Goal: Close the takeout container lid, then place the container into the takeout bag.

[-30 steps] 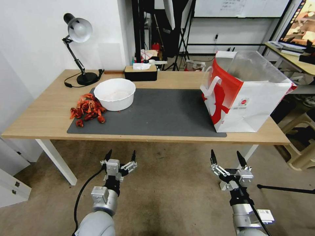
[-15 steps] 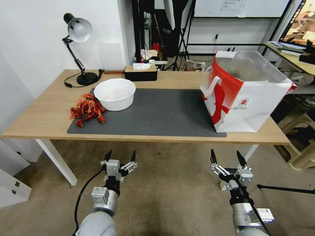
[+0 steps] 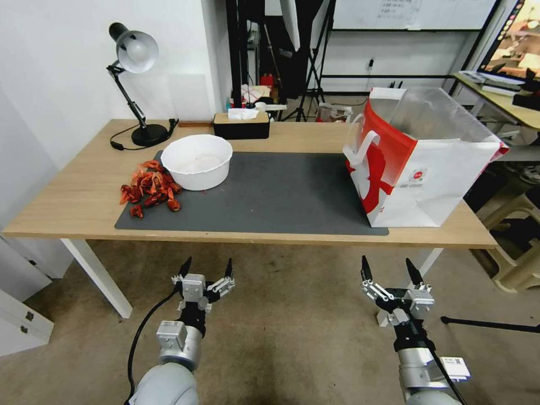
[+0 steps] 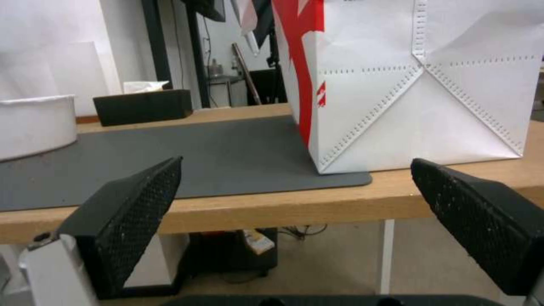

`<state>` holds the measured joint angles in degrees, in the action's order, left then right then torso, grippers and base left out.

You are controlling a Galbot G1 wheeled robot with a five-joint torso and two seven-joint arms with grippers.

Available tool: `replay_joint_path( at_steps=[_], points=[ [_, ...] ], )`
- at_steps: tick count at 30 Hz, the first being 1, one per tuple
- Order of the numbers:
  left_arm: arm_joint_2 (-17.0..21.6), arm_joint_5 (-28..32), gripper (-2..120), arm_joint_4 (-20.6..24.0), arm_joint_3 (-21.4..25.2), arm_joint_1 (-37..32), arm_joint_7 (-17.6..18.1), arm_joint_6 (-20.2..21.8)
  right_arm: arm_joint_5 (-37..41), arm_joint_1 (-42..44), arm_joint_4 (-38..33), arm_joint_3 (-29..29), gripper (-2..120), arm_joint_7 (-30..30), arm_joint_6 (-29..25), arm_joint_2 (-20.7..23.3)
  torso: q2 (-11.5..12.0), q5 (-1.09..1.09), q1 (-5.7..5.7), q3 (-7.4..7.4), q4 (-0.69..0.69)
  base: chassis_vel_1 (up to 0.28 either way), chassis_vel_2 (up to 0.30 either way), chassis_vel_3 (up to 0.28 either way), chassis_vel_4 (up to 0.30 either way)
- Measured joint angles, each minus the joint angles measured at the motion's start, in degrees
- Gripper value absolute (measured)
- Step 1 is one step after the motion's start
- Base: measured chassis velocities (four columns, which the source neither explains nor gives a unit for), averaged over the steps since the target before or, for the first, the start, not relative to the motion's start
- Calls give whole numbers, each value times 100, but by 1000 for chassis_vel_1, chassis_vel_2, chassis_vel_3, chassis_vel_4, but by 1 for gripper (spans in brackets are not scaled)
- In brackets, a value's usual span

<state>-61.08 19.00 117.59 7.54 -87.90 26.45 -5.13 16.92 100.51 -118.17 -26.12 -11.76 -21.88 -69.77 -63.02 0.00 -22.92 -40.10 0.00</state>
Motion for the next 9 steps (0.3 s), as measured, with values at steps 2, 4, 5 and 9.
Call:
replay_joint_path(
  at_steps=[2, 4, 5, 9],
  points=[
    [0, 1, 100, 0, 0, 0, 0, 1, 1, 0, -1, 0, 100, 0, 1, 0, 0, 0, 0, 0, 0, 0, 0, 0, 0],
    [1, 1, 100, 0, 0, 0, 0, 1, 1, 0, -1, 0, 100, 0, 1, 0, 0, 0, 0, 0, 0, 0, 0, 0, 0],
    [0, 1, 100, 0, 0, 0, 0, 2, 1, -1, -1, 0, 100, 0, 1, 0, 0, 0, 0, 0, 0, 0, 0, 0, 0],
    [0, 2, 100, 1, 0, 0, 0, 3, 1, -1, -1, 0, 100, -1, 1, 1, 0, 0, 0, 0, 0, 0, 0, 0, 0]
  ],
)
